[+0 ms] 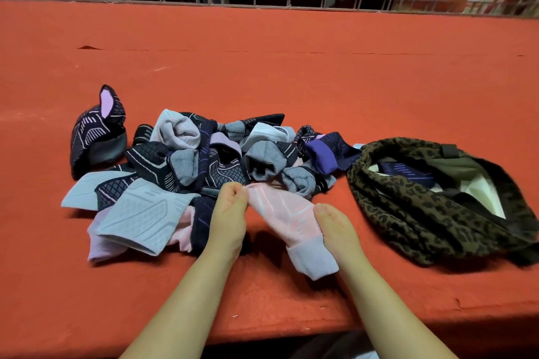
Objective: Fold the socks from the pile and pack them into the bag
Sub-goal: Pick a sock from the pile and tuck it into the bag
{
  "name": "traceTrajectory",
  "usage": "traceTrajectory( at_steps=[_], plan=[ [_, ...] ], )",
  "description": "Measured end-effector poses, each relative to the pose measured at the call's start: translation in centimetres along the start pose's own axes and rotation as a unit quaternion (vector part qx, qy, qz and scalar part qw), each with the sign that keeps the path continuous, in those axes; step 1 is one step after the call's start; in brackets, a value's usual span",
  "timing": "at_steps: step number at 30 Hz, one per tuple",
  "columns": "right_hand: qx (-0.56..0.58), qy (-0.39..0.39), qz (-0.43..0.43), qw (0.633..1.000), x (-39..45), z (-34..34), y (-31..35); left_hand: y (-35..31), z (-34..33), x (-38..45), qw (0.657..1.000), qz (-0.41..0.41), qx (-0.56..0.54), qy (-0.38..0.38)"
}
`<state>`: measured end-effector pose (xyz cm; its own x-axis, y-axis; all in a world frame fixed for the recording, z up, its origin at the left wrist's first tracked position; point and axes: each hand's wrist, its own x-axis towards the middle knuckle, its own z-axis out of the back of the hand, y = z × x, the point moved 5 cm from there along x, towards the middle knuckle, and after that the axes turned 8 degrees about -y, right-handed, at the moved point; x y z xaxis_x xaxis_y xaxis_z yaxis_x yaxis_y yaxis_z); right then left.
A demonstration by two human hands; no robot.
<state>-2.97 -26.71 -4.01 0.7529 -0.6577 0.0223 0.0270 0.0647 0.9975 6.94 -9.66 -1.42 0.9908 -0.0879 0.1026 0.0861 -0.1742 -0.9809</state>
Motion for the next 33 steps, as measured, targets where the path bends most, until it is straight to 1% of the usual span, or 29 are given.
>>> traceTrajectory(
  at_steps=[1, 3, 6, 8, 11, 13, 14, 16, 18, 20, 22, 23, 24, 26, 27, 29, 32, 33],
  plan=[
    [-0.004, 0.004, -0.004, 1.000, 0.2, 0.0, -0.1, 0.1, 0.0, 0.2, 1.000, 0.010, -0.009, -0.012],
    [0.005, 0.013, -0.002, 1.000, 0.4, 0.0, 0.3, -0.5, -0.1, 0.4, 1.000, -0.002, 0.016, -0.015],
    [-0.005, 0.044, 0.020, 0.999, 0.9, 0.1, 1.4, -2.1, -1.1, 0.4, 0.994, -0.062, 0.087, 0.030],
    [-0.015, 0.069, 0.027, 0.997, 1.0, 0.2, 1.8, -2.5, -1.6, 0.9, 0.990, -0.070, 0.106, 0.060],
    [-0.003, 0.140, -0.019, 0.990, 0.7, 0.1, 2.3, -2.9, -2.2, 2.3, 0.988, -0.066, 0.119, 0.075],
    [0.016, 0.192, -0.056, 0.980, 0.2, -0.1, 2.2, -2.8, -2.0, 3.0, 0.992, -0.056, 0.089, 0.065],
    [0.033, 0.196, -0.069, 0.978, 0.1, 0.0, 2.0, -2.5, -1.8, 3.4, 0.995, -0.045, 0.067, 0.059],
    [0.080, 0.177, -0.077, 0.978, 0.0, 0.2, 2.1, -1.8, -1.3, 4.0, 0.997, -0.015, 0.046, 0.066],
    [0.113, 0.130, -0.081, 0.982, -0.1, 0.2, 2.2, -1.2, -0.9, 4.0, 0.992, -0.007, 0.099, 0.074],
    [0.128, 0.070, -0.090, 0.985, -0.1, 0.3, 1.8, -0.9, -0.3, 3.3, 0.984, -0.038, 0.158, 0.068],
    [0.142, 0.045, -0.101, 0.984, -0.4, 0.1, 1.7, -2.0, 0.0, 1.4, 0.978, -0.109, 0.165, 0.065],
    [0.154, 0.055, -0.111, 0.980, -0.6, -0.2, 1.6, -2.5, -0.3, 0.1, 0.970, -0.144, 0.167, 0.099],
    [0.168, 0.072, -0.125, 0.975, -0.9, -0.7, 1.7, -3.0, -0.9, -1.4, 0.955, -0.169, 0.185, 0.156],
    [0.172, 0.101, -0.144, 0.969, -1.6, -1.4, 2.0, -3.2, -2.2, -3.8, 0.912, -0.211, 0.239, 0.260],
    [0.168, 0.109, -0.145, 0.969, -2.0, -1.7, 2.1, -3.3, -2.4, -4.5, 0.895, -0.223, 0.263, 0.284],
    [0.155, 0.116, -0.138, 0.971, -2.5, -2.0, 2.2, -3.4, -2.3, -4.5, 0.885, -0.213, 0.292, 0.294],
    [0.130, 0.110, -0.136, 0.976, -3.1, -2.2, 2.1, -3.8, -1.7, -4.2, 0.875, -0.219, 0.325, 0.283],
    [0.125, 0.107, -0.135, 0.977, -3.1, -2.3, 2.1, -3.9, -1.5, -4.1, 0.877, -0.219, 0.328, 0.274]
  ],
)
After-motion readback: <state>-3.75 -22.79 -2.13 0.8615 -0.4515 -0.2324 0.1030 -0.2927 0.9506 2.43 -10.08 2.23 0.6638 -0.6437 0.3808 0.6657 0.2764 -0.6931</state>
